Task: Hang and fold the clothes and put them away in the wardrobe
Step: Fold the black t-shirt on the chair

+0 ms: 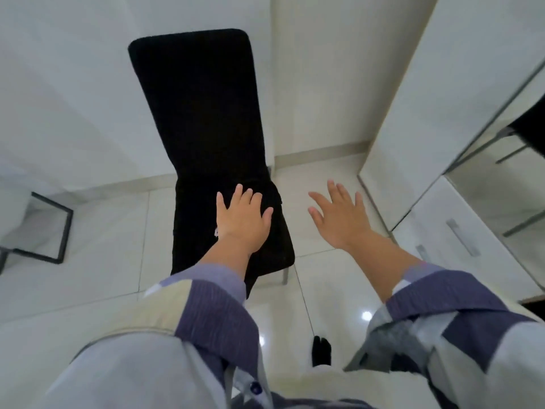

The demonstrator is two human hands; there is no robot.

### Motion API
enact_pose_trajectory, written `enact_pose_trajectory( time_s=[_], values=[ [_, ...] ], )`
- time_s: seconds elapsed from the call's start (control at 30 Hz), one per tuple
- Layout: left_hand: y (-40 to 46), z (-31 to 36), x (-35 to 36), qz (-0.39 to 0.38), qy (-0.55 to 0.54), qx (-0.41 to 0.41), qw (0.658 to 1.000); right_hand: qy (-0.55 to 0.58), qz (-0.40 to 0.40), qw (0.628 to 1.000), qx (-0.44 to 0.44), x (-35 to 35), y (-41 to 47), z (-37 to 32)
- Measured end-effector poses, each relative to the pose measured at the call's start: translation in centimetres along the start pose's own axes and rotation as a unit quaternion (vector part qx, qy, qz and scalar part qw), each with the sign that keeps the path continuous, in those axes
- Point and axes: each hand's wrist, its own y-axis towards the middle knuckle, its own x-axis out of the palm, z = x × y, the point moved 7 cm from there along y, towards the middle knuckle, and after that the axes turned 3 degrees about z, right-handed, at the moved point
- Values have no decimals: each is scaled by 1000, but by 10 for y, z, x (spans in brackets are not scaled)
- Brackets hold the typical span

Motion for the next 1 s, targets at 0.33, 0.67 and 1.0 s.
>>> enact_pose_trajectory(
  time_s=[0.33, 0.67, 1.0],
  values=[
    [72, -109, 22, 9, -32, -131, 991, 6, -47, 995, -92, 27, 122, -76],
    [229, -163, 132, -32, -59, -182, 981, -9, -117, 987, -112, 133, 295, -84],
    [328, -205, 252, -16, -52, -204, 977, 112, -84, 987, -75, 254, 395, -84]
  ],
)
